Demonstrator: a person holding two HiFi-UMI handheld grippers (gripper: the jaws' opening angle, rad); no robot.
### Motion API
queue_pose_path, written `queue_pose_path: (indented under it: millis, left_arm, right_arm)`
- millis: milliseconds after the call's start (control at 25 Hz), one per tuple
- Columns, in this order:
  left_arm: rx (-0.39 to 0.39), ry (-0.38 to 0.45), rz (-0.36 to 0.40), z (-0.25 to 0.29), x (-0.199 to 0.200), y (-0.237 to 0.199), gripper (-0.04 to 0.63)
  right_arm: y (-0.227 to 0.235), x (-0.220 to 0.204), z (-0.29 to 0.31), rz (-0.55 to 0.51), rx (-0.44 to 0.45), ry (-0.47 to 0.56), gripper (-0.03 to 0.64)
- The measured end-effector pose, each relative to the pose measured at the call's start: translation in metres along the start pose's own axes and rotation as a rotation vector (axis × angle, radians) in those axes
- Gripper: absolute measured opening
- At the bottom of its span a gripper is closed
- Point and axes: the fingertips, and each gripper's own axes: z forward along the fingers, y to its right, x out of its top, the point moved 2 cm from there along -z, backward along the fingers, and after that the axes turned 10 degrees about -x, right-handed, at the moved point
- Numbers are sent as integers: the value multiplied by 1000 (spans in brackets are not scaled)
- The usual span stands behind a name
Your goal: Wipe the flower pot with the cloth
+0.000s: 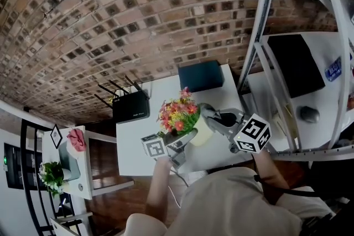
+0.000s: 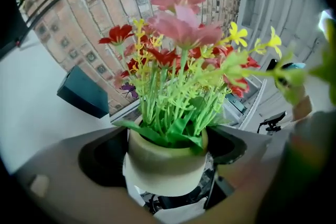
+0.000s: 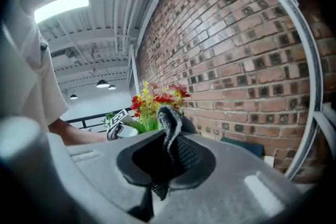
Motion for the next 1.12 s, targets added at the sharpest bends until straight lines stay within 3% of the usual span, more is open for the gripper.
queue_pose_path:
  millis: [120,240,320,480,640,840,1120]
  left_arm:
    - [-91,-11,-91,-3,-15,5,497]
    - [-156,-13,-91,-3,-15,20,497]
    - [-223,12,-143,-3,-19,28,497]
    - [-289,8,-107,-2,-17,49,497]
    - [-365,49,-108,-4,-17,65,495]
    - [-474,180,-148,-6,-2,81,489]
    - [-523,358,-291,8,10,79,485]
  right_arm:
    - [8,-9,-4,101,64,-19,2]
    - [10,-13,-7,221,144,18,3]
    - [14,-11,-10,327,203,50,3]
    - [14,-12,-15,478,339,82,3]
    - [11,-17,-14,505,400,97,2]
    - [-6,-30,-6,450,457,61,3]
    - [3,-29,-1,520,382,153,3]
